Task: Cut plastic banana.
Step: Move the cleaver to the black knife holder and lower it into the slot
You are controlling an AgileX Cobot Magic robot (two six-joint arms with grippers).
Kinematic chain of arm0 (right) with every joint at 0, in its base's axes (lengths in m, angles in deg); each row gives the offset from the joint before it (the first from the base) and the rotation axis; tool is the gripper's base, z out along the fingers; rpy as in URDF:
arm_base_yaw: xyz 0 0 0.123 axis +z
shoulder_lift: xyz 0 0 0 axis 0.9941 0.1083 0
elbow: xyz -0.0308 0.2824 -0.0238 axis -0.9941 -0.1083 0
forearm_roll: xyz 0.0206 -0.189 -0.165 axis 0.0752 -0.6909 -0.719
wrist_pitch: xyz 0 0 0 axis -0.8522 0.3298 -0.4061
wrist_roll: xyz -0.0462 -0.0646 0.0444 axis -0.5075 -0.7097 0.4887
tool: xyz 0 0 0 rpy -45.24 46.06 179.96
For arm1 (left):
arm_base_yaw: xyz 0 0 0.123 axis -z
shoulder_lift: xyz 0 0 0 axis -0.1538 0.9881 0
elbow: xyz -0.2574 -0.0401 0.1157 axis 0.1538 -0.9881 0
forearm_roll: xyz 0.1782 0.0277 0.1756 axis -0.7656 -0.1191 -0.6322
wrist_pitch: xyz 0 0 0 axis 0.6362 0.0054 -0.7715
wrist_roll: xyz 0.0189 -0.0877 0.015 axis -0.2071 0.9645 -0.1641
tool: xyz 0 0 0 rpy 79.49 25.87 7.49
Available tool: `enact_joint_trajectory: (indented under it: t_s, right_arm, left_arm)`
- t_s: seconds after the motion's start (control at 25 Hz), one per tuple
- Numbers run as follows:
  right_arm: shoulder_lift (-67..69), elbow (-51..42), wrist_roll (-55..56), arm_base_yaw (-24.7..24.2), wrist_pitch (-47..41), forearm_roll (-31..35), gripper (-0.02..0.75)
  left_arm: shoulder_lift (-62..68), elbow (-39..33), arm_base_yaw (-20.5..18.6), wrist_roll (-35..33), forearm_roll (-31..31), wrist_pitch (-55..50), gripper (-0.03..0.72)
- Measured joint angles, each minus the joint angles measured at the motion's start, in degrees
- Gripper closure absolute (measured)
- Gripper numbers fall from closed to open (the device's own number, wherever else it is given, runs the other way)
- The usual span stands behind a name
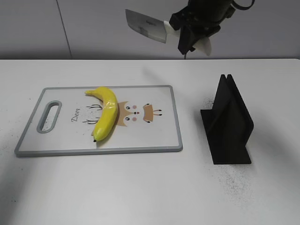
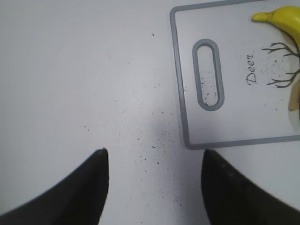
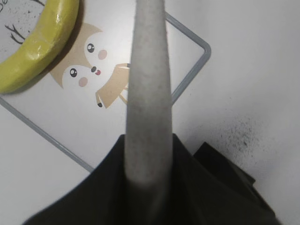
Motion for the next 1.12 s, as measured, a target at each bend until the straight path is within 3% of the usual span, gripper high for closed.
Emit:
enact_joint_trajectory:
  t_s: [0.32,0.64,1.12]
  right_arm:
    - [-12.7,-17.5,6.6,0.0,0.9,-0.8,0.577]
    - [-26.1,-35.3,14.6,0.0,11.7,-2.6,0.577]
    - [-36.8,-48.5,22.4,0.0,17.5,-3.5,0.577]
  left_arm:
    - [-8.1,-10.2,0.0,0.4,0.4,-0.2,0.1]
    - [-22.5,-20.4,0.0,2.1,0.4,-0.4,0.1]
    - [-47.9,-34.3,0.0,4.6,0.3,2.3,0.1]
